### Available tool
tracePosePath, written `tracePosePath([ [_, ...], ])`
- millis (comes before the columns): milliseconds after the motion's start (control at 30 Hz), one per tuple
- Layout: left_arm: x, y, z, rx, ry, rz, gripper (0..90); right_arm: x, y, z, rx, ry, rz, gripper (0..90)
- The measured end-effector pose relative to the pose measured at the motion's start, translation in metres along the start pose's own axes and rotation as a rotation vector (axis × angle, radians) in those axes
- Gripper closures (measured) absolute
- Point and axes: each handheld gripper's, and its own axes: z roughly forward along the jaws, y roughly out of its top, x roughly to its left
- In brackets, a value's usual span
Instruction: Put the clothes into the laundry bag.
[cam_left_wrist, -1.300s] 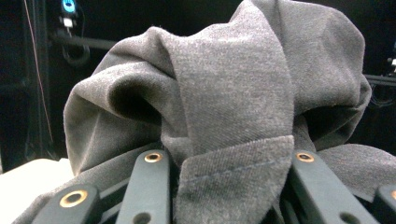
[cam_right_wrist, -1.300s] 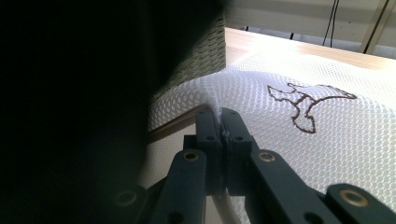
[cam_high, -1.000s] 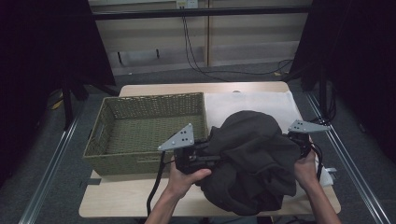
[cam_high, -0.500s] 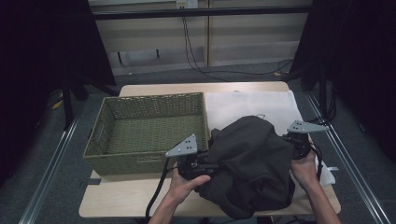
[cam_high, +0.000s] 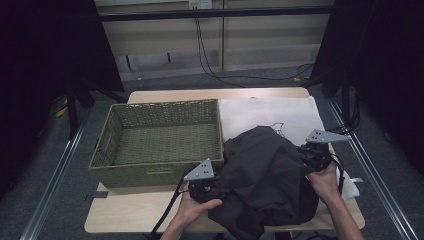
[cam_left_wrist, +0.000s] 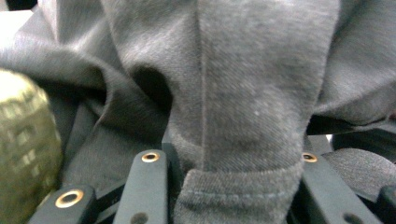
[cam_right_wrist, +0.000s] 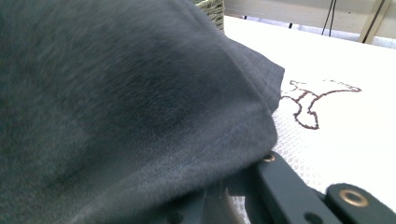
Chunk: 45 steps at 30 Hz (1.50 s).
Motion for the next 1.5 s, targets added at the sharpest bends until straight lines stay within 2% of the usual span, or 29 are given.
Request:
tracePosePath([
  [133,0.004,-0.008,0.002,0.035,0.0,-0.006,64.0,0.0,0.001,0.0,-0.003,0.001,0.003,87.8],
  [233,0.004,-0.011,0.004,0.094,0.031,0.029,64.3,0.0,0.002,-0.001,-0.004,-0.002,0.006,87.8],
  [367,0.006,-0.013,0.001,0.049,0.008,-0.015,60.9,0.001,0.002,-0.001,-0.005,-0.004,0.005,87.8],
  [567,0.002,-0.011,-0.005,0.014,-0.009,-0.032,49.0,-0.001,0.001,-0.001,-0.005,-0.005,0.014,87.7],
  [600,0.002,-0.009,-0.007,0.026,-0.012,-0.021,46.9,-0.002,0.001,0.0,-0.005,-0.005,0.016,87.7],
  [667,-0.001,-0.007,-0.01,0.003,-0.011,-0.035,43.8,-0.002,0.001,0.0,-0.007,-0.007,0.021,87.7],
  [733,0.001,-0.005,-0.015,-0.009,-0.038,-0.056,41.7,-0.002,0.0,0.0,-0.009,-0.011,0.023,87.7],
  [867,0.003,0.0,-0.024,-0.031,-0.033,-0.048,37.0,-0.003,0.0,0.001,-0.008,-0.013,0.021,87.7],
  [900,0.002,0.001,-0.025,-0.042,-0.035,-0.056,35.5,-0.003,0.0,0.001,-0.007,-0.012,0.023,87.7],
  [967,0.003,0.004,-0.029,-0.043,-0.041,-0.043,32.0,-0.003,0.0,0.001,-0.005,-0.012,0.031,87.6],
  [1033,0.002,0.005,-0.032,-0.044,-0.029,-0.047,29.0,-0.003,0.0,0.001,-0.004,-0.01,0.03,87.6],
  [1200,0.003,0.007,-0.041,-0.067,-0.024,-0.049,26.9,-0.003,0.0,0.002,-0.003,-0.01,0.03,87.5],
  [1333,0.003,0.012,-0.046,-0.062,-0.013,-0.031,24.7,-0.004,0.0,0.002,0.001,-0.011,0.03,87.5],
  [1500,0.005,0.014,-0.061,-0.097,-0.01,-0.027,23.7,-0.004,0.0,0.002,-0.001,-0.012,0.033,87.5],
])
